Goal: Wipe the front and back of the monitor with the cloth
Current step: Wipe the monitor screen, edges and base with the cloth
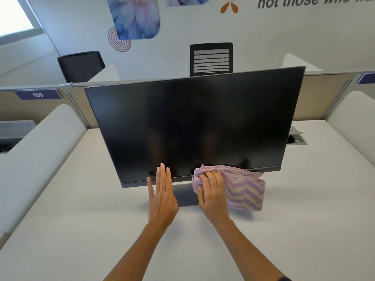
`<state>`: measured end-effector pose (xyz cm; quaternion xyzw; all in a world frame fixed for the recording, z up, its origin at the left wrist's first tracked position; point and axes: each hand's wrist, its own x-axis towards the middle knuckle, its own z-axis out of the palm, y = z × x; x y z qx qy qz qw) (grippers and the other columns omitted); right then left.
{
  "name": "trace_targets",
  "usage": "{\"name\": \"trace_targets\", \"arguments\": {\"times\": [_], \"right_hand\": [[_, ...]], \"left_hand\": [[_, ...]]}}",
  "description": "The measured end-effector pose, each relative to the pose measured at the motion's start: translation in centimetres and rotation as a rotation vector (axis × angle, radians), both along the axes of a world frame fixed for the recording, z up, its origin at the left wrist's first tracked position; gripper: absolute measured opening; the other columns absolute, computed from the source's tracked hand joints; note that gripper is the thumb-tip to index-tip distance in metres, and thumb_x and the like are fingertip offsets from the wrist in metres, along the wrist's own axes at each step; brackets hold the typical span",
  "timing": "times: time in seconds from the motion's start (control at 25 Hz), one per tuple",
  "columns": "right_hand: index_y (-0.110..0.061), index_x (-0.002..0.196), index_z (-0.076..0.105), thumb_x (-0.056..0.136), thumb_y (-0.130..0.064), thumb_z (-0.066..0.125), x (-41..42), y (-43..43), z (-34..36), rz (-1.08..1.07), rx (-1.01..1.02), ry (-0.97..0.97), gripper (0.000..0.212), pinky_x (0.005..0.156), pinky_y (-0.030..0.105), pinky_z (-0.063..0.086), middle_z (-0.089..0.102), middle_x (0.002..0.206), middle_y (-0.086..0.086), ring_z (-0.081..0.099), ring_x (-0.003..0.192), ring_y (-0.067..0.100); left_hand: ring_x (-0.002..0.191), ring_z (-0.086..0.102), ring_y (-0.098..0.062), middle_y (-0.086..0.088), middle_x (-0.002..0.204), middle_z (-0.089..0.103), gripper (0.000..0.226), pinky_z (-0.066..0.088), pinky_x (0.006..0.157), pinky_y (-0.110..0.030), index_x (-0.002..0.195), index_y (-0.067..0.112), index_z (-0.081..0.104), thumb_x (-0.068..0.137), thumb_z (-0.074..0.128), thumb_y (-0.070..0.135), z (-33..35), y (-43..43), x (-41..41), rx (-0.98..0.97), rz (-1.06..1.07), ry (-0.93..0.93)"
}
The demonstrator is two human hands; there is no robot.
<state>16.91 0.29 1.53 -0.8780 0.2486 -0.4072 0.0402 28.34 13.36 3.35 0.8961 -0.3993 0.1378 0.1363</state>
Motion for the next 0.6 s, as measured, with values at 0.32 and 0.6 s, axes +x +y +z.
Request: {"name": "trace_targets", "arguments": {"times": [0.32, 0.6], "right_hand": [[-0.015, 0.123, 0.067, 0.104, -0.038, 0.031, 3.4, 2.8, -0.5, 0.115, -0.089, 0.103, 0.047, 0.104, 0.041, 0.046, 0.067, 0.123, 0.007, 0.065, 0.111, 0.028], [-0.015, 0.126, 0.066, 0.1, -0.034, 0.047, 5.7, 5.0, -0.1, 0.189, -0.125, 0.132, 0.037, 0.109, 0.038, 0.036, 0.067, 0.124, 0.006, 0.065, 0.112, 0.027]], "left_hand": [[0.15, 0.003, -0.03, -0.009, 0.163, -0.002, 0.092, -0.002, 0.12, -0.049, 0.154, 0.01, 0.015, 0.078, 0.066, 0.007, 0.1, 3.7, 1.7, -0.073, 0.179, 0.102], [0.15, 0.005, -0.031, -0.011, 0.163, 0.0, 0.086, -0.003, 0.12, -0.05, 0.153, 0.007, 0.019, 0.08, 0.063, 0.006, -0.7, 5.7, 2.5, -0.071, 0.267, 0.134]]}}
